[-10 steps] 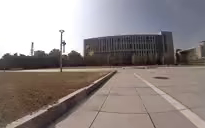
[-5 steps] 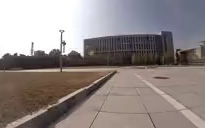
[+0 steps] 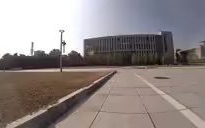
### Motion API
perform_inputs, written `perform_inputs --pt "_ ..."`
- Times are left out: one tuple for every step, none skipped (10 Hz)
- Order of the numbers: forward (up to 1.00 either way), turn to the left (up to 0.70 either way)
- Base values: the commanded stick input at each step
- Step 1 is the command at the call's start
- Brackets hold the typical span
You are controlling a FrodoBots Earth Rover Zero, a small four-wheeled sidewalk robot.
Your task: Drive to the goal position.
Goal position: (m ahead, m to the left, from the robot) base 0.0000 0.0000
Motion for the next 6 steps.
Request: perform_inputs --pt "0.04 0.0" --pt "0.04 0.0" --pt "0.04 0.0" --pt "0.04 0.0" --pt "0.01 0.0" --pt "0.0 0.0"
